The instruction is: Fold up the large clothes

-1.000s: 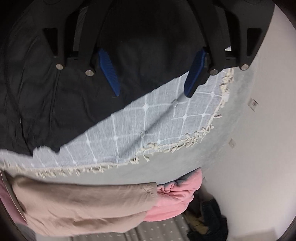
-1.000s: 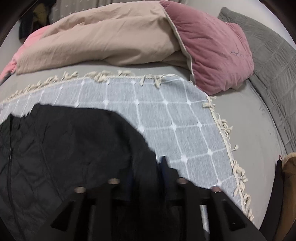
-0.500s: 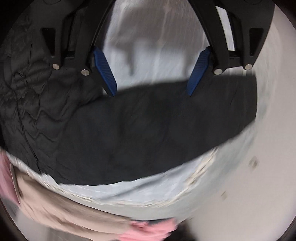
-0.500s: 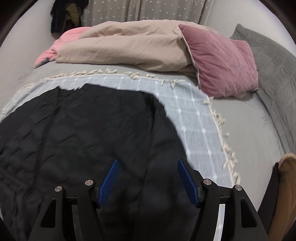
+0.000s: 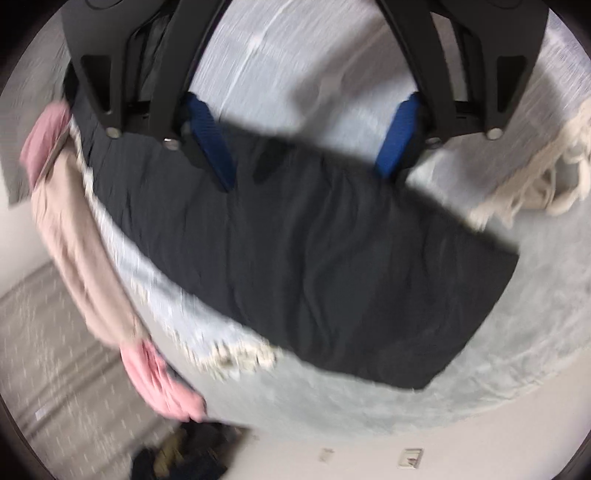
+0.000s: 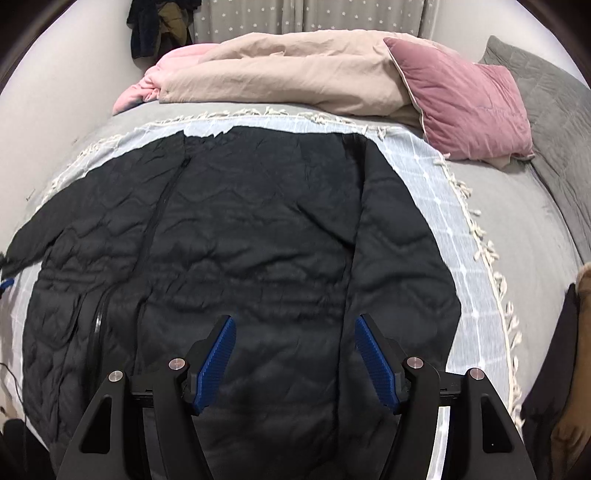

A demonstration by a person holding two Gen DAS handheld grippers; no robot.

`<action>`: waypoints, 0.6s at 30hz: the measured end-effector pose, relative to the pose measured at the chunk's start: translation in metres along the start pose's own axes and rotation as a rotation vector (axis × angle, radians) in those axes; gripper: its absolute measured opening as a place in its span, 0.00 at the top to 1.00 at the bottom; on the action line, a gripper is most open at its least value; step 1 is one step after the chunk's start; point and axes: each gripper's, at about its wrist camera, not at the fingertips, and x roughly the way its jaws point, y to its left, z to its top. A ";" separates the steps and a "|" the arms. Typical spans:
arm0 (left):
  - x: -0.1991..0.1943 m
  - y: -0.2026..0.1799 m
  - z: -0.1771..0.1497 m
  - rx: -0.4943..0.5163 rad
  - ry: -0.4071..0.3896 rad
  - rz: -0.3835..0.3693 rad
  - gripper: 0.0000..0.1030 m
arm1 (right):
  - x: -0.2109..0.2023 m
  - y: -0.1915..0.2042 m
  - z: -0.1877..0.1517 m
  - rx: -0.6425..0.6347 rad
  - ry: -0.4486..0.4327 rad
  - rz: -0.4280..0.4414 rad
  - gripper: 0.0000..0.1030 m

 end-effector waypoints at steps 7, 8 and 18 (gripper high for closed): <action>-0.002 -0.038 0.054 0.085 -0.189 0.158 0.96 | -0.004 -0.013 -0.004 0.030 0.018 -0.066 0.34; -0.010 -0.051 0.065 0.110 -0.248 0.183 0.96 | -0.004 -0.017 -0.004 0.035 0.021 -0.074 0.34; -0.013 -0.099 0.080 0.336 -0.270 0.339 0.40 | -0.011 -0.041 -0.019 0.059 0.038 -0.089 0.34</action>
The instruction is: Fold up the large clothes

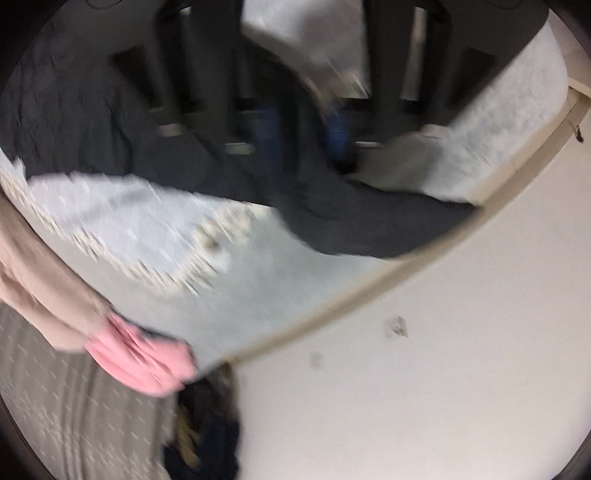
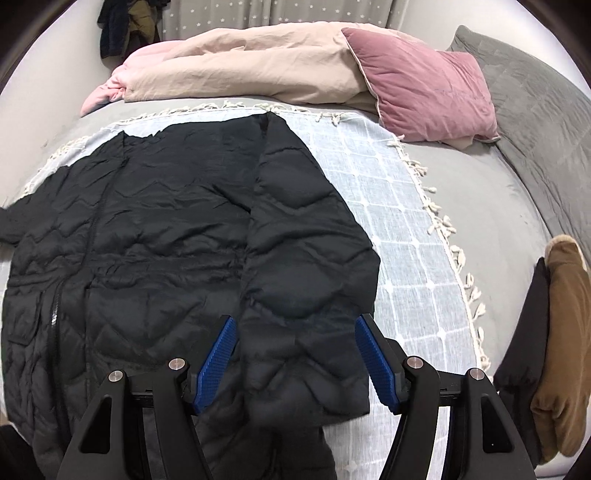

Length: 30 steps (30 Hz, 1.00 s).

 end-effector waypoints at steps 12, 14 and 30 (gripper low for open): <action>-0.115 -0.066 -0.128 0.192 0.127 -0.338 0.22 | 0.060 0.003 -0.041 -0.030 0.181 0.095 0.45; -0.129 -0.085 -0.148 0.233 0.157 -0.410 0.22 | 0.063 0.000 -0.036 -0.052 0.175 0.064 0.81; -0.173 -0.165 -0.214 0.550 0.007 -0.515 0.22 | 0.031 -0.176 0.158 0.177 -0.095 -0.522 0.87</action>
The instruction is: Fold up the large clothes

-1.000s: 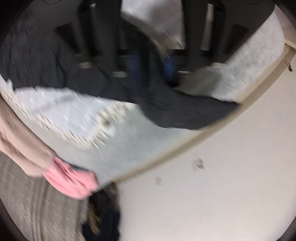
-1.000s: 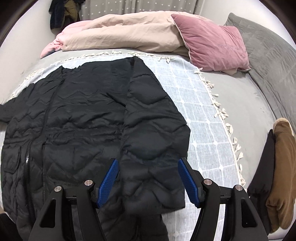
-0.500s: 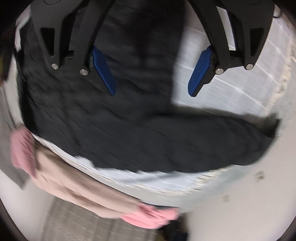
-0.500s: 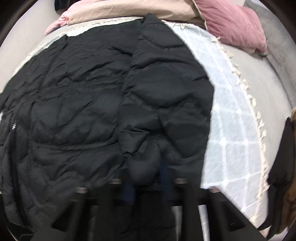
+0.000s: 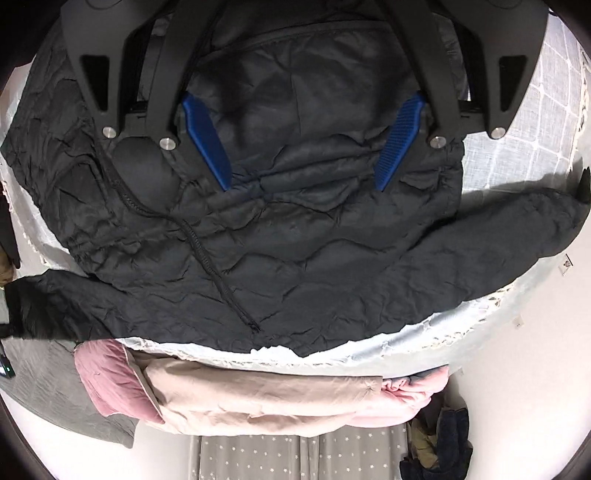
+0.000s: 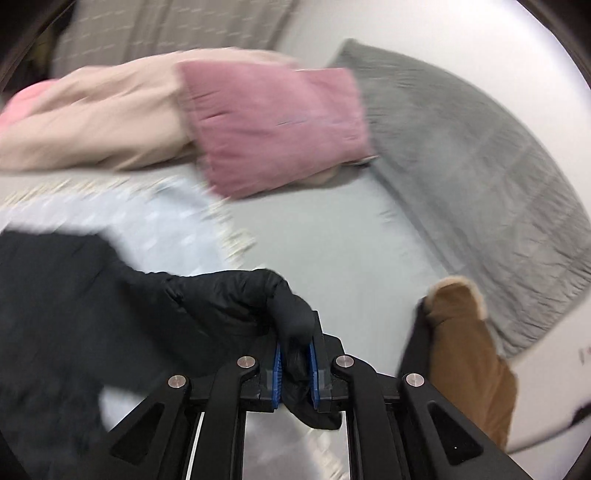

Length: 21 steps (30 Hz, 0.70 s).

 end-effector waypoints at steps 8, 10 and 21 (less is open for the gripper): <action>0.001 0.008 -0.002 -0.040 0.028 0.015 0.22 | 0.030 -0.011 -0.016 0.073 0.019 0.059 0.34; 0.000 0.012 -0.002 -0.036 0.060 0.001 0.22 | 0.024 -0.001 -0.038 0.050 0.052 0.146 0.34; -0.060 0.057 -0.027 -0.110 0.191 0.015 0.22 | -0.071 0.043 -0.169 -0.164 0.119 0.556 0.33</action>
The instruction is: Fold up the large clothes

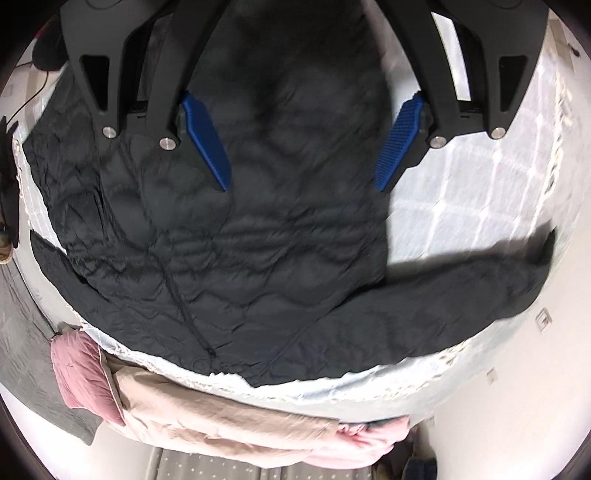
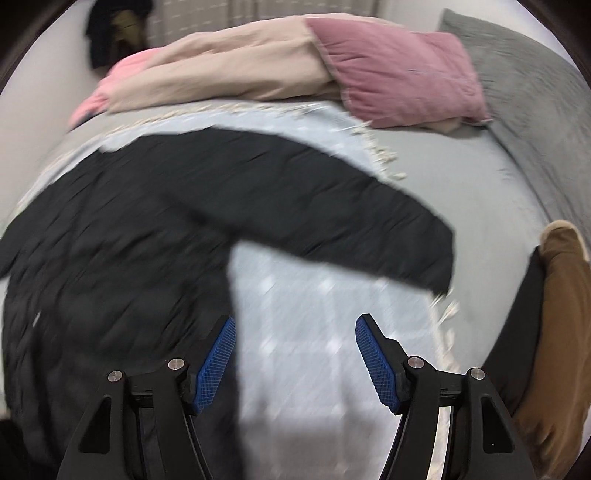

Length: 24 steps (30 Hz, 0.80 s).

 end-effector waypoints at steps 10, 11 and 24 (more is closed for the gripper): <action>-0.021 0.045 -0.066 -0.139 0.147 -0.073 0.22 | -0.019 0.048 -0.101 -0.023 0.084 0.202 0.29; -0.015 0.047 -0.075 -0.152 0.183 -0.103 0.22 | -0.016 0.050 -0.110 -0.011 0.100 0.211 0.29; 0.027 0.053 -0.115 -0.370 0.301 -0.254 0.89 | 0.046 0.006 -0.171 0.371 0.182 0.309 0.35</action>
